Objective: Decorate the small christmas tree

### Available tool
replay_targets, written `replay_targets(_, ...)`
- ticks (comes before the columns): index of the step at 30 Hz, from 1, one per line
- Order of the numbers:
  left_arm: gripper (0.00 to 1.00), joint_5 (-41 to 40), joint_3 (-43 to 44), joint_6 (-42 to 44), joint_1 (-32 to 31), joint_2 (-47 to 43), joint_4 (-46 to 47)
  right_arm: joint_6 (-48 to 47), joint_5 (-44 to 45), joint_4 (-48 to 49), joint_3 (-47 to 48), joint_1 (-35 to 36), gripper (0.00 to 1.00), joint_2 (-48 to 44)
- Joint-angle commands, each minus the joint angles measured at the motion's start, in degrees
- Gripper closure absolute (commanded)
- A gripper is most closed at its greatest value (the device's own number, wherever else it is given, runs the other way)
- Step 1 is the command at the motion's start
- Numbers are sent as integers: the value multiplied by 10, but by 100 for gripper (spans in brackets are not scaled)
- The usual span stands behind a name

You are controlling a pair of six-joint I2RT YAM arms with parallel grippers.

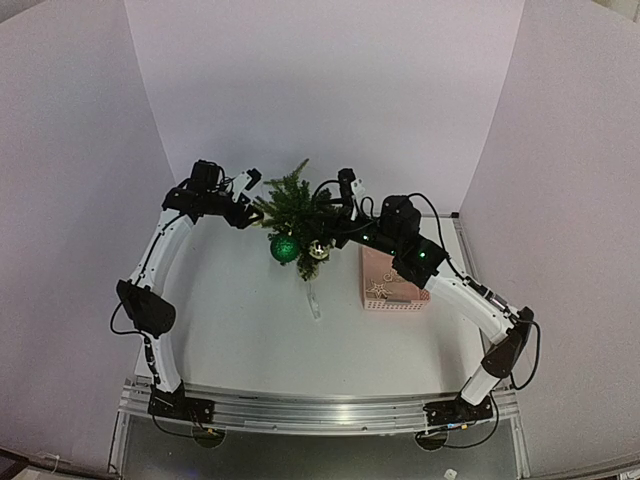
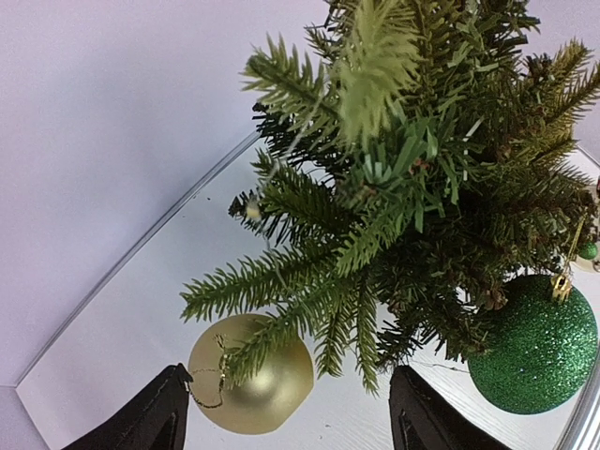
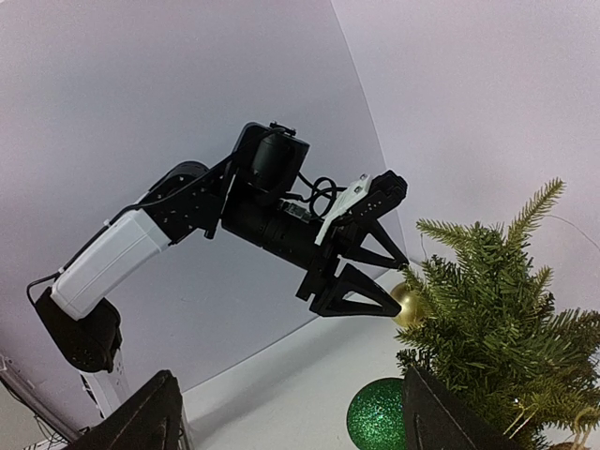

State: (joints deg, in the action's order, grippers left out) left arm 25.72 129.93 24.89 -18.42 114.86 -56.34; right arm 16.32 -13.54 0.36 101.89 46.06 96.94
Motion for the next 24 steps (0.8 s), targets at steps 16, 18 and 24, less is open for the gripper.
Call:
replay_targets(16, 10, 84, -5, -30, 35, -80, 24, 5, 127, -98, 31, -4, 21, -26)
replay_targets(18, 7, 93, -13, -27, 37, -89, 23, 19, 177, -129, 21, -19, 21, -39)
replay_targets(24, 3, 113, -20, -38, 48, -106, 19, 136, 243, -226, -38, -115, 21, -85)
